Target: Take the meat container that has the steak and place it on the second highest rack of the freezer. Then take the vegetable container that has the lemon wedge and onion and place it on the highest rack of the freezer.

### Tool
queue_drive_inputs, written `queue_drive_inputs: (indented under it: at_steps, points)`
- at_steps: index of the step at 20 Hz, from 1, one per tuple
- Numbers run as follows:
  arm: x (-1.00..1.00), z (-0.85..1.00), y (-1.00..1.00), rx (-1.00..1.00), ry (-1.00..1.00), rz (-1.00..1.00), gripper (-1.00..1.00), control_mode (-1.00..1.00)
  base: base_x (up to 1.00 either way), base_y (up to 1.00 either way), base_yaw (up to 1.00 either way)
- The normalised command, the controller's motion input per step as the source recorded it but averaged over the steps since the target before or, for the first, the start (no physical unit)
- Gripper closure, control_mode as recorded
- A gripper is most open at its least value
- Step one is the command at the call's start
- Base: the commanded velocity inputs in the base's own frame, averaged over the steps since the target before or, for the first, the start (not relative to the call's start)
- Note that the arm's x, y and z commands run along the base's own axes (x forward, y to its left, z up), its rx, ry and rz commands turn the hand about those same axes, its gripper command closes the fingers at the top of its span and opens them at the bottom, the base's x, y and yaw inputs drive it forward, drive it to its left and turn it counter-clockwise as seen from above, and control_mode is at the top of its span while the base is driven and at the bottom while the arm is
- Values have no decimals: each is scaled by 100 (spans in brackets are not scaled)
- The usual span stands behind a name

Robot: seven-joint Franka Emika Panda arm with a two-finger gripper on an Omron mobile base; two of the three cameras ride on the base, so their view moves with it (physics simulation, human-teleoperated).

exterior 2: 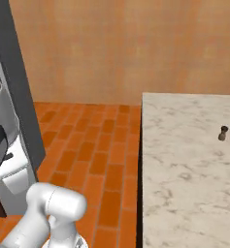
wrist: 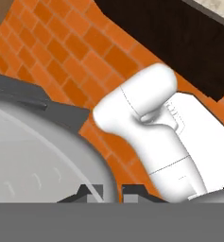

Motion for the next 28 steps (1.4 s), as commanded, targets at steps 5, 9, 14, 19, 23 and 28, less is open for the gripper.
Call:
queue_drive_inputs:
  at_steps: [5, 9, 14, 19, 23, 28]
  points:
    - [0, 0, 0, 0, 0, 0, 100, 100, 100, 0, -4]
    - [0, 0, 0, 0, 0, 0, 100, 100, 100, -10, 3]
    - [0, 0, 0, 0, 0, 0, 100, 100, 100, -34, 12]
    - [0, 0, 0, 0, 0, 0, 100, 100, 100, -49, 20]
    - [0, 0, 0, 0, 0, 0, 100, 100, 100, -41, 30]
    - [0, 0, 0, 0, 0, 0, 100, 100, 100, -8, 36]
